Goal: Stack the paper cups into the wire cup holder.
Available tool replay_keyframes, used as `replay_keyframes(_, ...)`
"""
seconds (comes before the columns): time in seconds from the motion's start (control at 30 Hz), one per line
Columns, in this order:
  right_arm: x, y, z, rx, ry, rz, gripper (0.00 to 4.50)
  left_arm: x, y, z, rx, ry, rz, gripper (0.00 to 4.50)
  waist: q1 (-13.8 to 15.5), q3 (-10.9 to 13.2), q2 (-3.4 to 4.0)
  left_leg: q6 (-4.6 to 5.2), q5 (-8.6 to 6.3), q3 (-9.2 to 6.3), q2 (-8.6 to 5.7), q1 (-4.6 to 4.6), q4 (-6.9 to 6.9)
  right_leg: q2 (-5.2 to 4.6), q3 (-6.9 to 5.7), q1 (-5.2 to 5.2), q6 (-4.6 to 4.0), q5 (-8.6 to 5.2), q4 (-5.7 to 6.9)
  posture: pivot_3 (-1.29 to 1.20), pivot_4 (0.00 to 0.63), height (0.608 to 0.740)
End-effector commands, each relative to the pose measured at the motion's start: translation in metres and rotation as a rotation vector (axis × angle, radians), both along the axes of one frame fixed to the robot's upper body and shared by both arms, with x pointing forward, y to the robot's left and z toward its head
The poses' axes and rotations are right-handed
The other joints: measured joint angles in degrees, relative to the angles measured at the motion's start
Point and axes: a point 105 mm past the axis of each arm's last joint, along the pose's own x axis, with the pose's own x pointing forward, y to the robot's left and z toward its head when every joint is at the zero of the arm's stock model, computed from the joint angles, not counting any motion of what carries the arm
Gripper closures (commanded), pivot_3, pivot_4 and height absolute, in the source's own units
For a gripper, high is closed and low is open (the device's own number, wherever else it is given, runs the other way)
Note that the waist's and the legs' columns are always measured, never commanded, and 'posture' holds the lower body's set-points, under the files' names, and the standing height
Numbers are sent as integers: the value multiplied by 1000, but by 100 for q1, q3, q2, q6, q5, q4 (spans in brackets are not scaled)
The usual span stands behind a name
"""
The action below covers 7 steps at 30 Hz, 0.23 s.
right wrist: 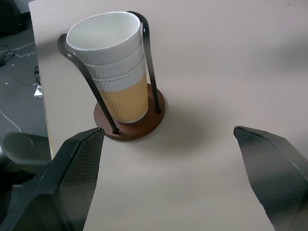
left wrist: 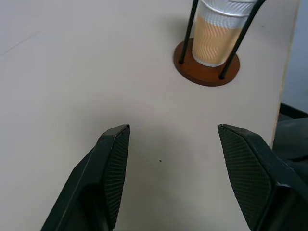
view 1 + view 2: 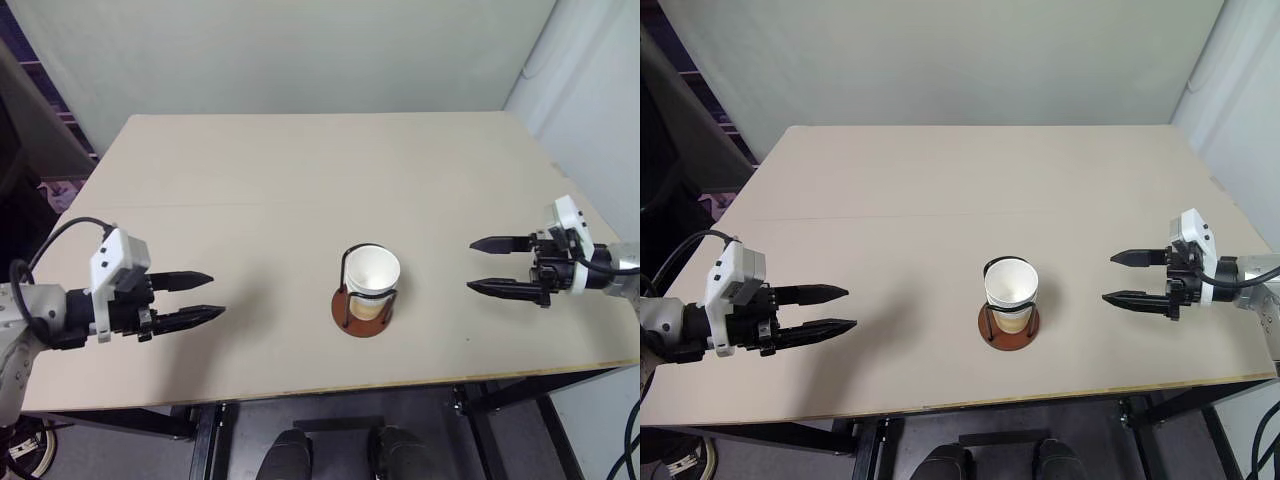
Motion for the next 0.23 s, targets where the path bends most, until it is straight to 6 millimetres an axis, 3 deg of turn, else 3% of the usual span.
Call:
replay_keyframes(0.03, 6, 3, 18, 8, -76, 1, 0, -2, -2, 7, 0, -33, 8, 1383, -24, 0, 1, -4, 3, 0, 0, 1, 0, 1, 1, 0, -4, 3, 0, 0, 150, 740)
replay_keyframes(0.23, 12, 13, 19, 30, -82, 16, 0, -2, -6, 3, 1, -34, 23, 1383, -52, 0, 1, -6, 6, -1, 2, 9, 0, 5, 3, 7, -9, 5, -2, 0, 150, 740)
